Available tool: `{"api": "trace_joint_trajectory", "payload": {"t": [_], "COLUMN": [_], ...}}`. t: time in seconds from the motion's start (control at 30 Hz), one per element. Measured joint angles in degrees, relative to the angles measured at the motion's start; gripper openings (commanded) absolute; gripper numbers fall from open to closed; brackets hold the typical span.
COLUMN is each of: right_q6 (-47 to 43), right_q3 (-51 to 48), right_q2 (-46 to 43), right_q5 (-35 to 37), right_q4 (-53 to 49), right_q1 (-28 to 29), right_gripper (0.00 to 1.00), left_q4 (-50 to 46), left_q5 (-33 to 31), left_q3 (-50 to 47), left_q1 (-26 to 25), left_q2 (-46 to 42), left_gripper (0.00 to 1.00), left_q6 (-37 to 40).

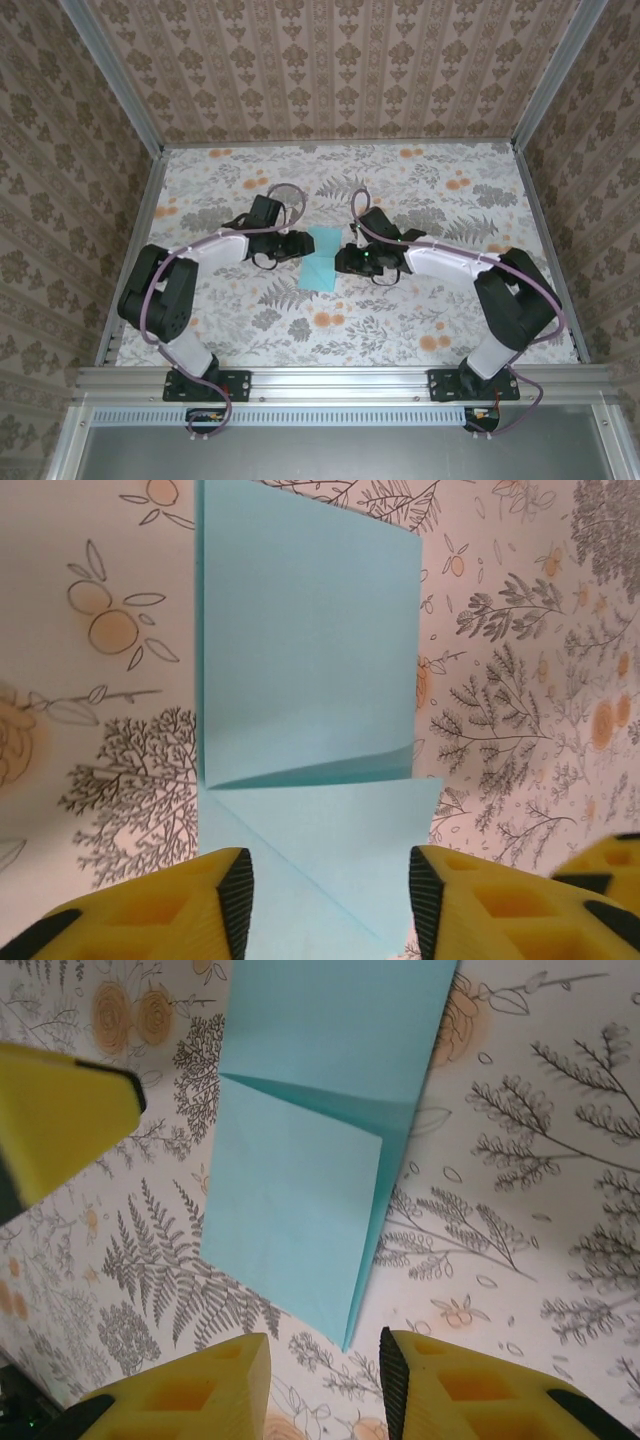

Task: Fold a paper plane with a square sheet of paper (pick it up from the middle)
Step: Turn over the paper at the center of the table.

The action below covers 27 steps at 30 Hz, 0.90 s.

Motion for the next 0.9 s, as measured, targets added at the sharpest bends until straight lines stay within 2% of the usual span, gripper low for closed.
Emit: {"api": "trace_joint_trajectory", "payload": {"t": [0.3,0.63,0.9], "right_q6": [-2.0,-3.0,-2.6], "right_q3": [7.6,8.6,8.7], "right_q2": [11.1,13.6,16.2], "right_q5": [-0.7,-4.8,-7.1], "right_q4": [0.0,2.0,4.9], "right_q1": [-1.8,-2.8,-3.1], "right_gripper": [0.38,0.31,0.15], "left_q4": [0.5,3.6,7.6], "left_q5": [-0.2,2.9,6.9], "left_q3": [-6.8,-9.3,-9.9], "left_q1": [3.6,4.5,4.8], "left_q2": [-4.8,-5.6,-5.2], "left_gripper": [0.67,0.68,0.65], "left_q6": [-5.4,-9.0,-11.0]}}
